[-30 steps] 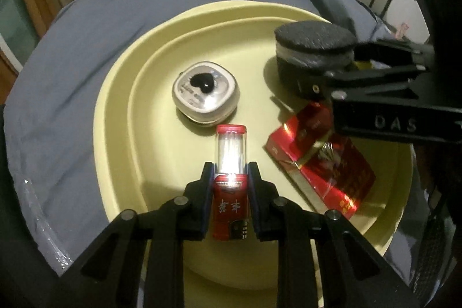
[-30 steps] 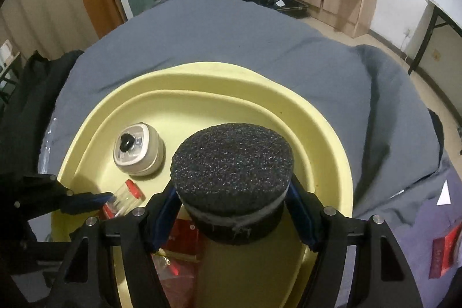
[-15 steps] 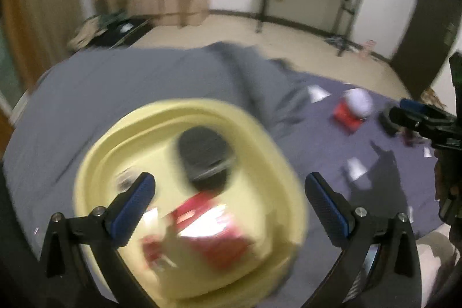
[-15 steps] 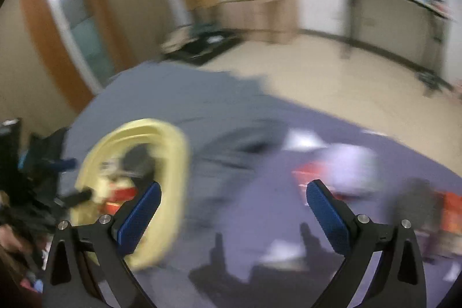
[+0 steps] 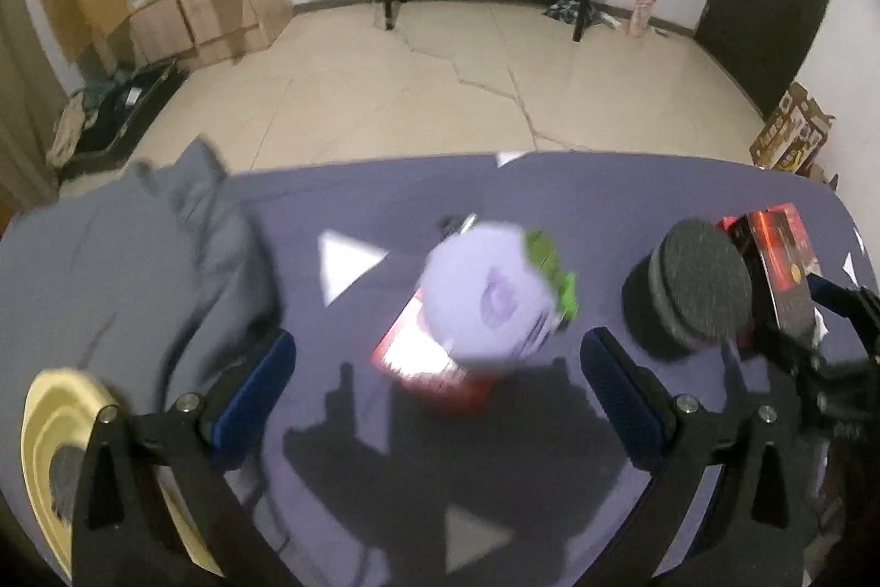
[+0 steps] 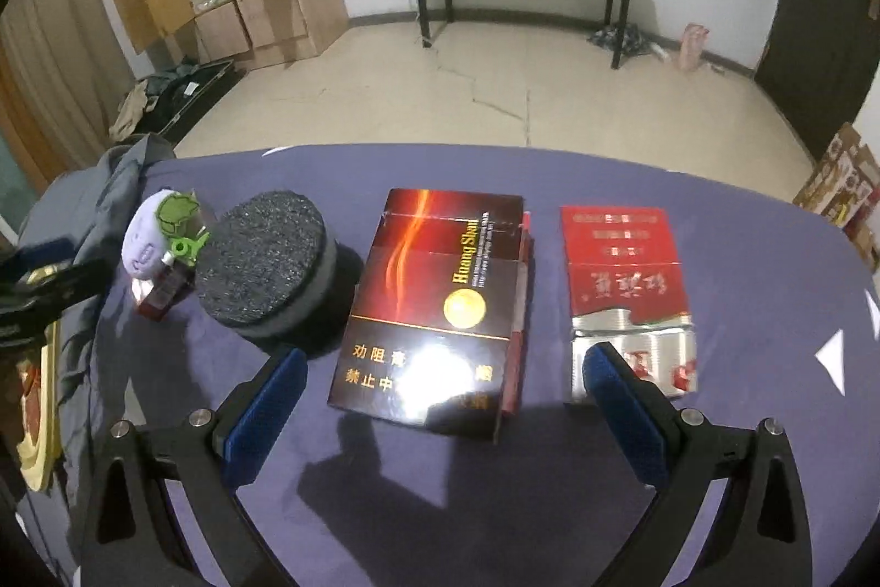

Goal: Organize rigid objects
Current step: 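Grasp the lavender plush with the left tool while the right tool grasps the dark pack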

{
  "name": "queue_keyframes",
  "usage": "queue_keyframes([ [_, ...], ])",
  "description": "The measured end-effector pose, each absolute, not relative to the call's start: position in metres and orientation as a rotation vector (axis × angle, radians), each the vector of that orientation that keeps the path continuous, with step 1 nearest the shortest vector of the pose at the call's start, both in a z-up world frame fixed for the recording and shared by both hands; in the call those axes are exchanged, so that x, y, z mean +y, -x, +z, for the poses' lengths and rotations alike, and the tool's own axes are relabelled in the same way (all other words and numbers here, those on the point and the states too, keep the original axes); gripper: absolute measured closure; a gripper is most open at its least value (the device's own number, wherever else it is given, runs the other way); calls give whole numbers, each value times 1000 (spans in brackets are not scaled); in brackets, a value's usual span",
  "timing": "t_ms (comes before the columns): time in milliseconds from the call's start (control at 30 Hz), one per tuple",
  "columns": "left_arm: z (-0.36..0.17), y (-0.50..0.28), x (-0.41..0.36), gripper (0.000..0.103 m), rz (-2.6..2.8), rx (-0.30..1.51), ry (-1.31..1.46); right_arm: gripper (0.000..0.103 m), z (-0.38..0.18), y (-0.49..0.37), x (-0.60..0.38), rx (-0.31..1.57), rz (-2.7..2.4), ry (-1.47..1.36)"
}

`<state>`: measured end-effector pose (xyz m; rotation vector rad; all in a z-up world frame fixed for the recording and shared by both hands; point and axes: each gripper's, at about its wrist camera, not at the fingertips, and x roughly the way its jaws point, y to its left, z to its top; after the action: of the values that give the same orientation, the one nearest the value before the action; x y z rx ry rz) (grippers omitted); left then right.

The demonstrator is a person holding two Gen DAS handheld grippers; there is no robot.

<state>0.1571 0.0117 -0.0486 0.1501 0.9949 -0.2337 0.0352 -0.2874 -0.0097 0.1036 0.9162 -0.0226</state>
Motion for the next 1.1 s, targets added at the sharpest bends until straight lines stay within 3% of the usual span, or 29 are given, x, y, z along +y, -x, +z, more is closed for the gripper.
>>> queue_keyframes([
  [67, -54, -168, 6, 1, -236, 1003, -139, 0, -12, -33, -294, 901, -22, -85],
  [133, -61, -175, 2, 12, -251, 1011, -127, 1, -15, -39, -297, 892, -12, -75],
  [167, -64, -177, 2, 36, -254, 1018, -123, 6, -11, -36, -298, 893, -6, -73],
  [200, -66, -178, 2, 49, -262, 1032, -105, 11, -11, -36, -300, 888, -3, -71],
  [267, -66, -179, 1, 49, -264, 1031, -48, 41, -7, -28, -308, 865, 2, -72],
  [600, 7, -123, 49, 50, -314, 911, 33, 45, 16, 2, -325, 817, 59, -144],
  [867, 60, -66, 199, 50, -111, 847, 80, 45, 70, 44, -269, 715, 228, -127],
  [1100, 52, -15, 305, 50, 21, 848, 136, 45, 83, 63, -208, 715, 420, -136],
])
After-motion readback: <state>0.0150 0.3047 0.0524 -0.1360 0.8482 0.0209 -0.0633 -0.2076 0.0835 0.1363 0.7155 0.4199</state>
